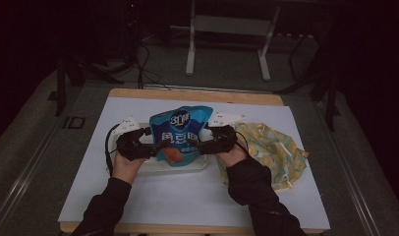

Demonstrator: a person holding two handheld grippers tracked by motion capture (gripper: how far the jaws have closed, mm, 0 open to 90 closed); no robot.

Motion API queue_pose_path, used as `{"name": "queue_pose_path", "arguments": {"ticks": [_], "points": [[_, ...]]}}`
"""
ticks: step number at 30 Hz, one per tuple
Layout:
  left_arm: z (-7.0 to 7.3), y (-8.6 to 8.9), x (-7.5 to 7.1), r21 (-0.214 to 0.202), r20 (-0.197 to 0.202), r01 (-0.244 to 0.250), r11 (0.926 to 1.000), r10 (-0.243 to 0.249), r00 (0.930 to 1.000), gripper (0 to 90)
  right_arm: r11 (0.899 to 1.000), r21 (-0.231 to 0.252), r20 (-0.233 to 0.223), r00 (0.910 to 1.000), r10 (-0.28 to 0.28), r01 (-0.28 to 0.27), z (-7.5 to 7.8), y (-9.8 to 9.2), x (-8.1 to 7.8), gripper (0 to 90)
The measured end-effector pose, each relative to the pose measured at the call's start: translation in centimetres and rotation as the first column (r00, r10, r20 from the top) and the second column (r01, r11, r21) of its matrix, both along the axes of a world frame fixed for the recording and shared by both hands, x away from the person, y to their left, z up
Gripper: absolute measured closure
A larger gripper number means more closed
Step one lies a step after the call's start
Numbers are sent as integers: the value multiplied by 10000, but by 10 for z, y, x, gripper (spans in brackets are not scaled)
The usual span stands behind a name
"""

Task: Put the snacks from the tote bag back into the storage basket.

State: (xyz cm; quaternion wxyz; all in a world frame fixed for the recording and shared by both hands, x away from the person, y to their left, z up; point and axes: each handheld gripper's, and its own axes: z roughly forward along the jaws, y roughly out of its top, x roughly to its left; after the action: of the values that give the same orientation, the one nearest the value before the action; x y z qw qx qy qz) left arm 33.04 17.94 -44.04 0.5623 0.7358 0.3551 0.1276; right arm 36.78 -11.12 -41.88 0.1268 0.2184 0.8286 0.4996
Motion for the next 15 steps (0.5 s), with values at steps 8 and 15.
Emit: {"name": "queue_pose_path", "arguments": {"ticks": [8,15], "points": [[-4,2,-4,-142,-118,10,9999,-12,9999,177,9997,-255,94,10000,-26,28,-4,-7,-2,144],[-5,2,-11,-8,-9,-238,9997,238,9997,177,9995,-321,186,9998,-4,10,-4,-13,-7,148]]}}
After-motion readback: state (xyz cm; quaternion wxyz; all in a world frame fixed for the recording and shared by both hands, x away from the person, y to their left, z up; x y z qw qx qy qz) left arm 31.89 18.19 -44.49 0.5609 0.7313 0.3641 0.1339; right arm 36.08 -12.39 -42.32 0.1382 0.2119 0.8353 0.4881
